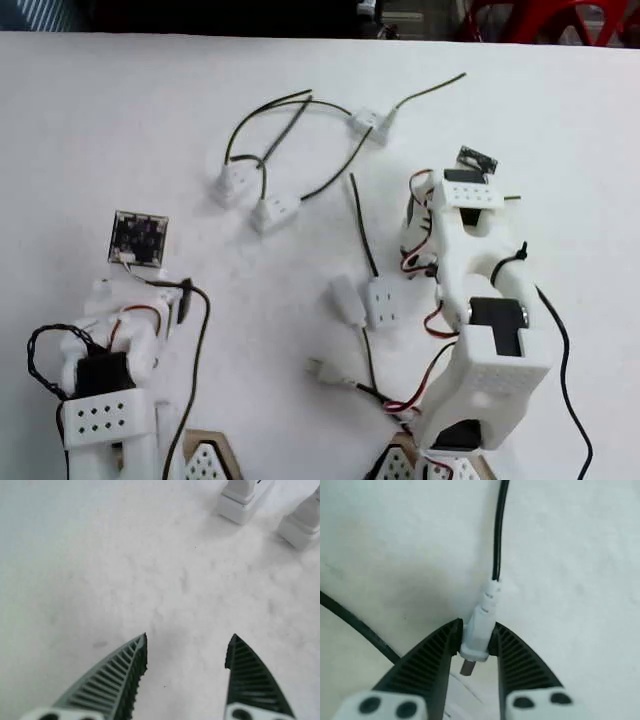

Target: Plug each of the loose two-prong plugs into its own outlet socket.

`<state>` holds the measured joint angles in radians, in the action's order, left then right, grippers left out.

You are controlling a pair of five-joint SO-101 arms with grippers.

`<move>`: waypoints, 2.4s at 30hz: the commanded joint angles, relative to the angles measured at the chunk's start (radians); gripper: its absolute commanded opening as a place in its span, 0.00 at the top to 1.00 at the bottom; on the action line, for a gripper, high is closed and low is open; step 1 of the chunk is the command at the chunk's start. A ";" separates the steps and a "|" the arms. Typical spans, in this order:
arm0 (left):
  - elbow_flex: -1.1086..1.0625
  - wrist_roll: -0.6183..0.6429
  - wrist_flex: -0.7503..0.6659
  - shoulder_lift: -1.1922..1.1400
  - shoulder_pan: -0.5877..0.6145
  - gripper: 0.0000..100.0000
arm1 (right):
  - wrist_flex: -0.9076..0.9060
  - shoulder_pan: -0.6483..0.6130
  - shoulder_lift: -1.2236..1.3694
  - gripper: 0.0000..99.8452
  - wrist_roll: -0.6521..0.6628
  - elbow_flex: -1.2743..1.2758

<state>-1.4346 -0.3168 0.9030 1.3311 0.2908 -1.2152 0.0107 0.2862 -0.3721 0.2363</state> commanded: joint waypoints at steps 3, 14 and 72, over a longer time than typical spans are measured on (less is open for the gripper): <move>0.003 0.005 -0.018 0.013 0.002 0.74 | 0.035 0.036 -0.010 0.96 0.049 -0.038; 0.002 0.003 -0.018 0.013 0.002 0.74 | 0.039 0.036 -0.018 0.87 0.060 -0.040; 0.006 0.011 -0.026 0.015 0.002 0.74 | -0.232 -0.384 -1.086 0.98 0.520 0.293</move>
<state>-1.4377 -0.3168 0.9030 1.3311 0.2908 -1.4699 -0.2762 -0.6452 0.1389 0.4833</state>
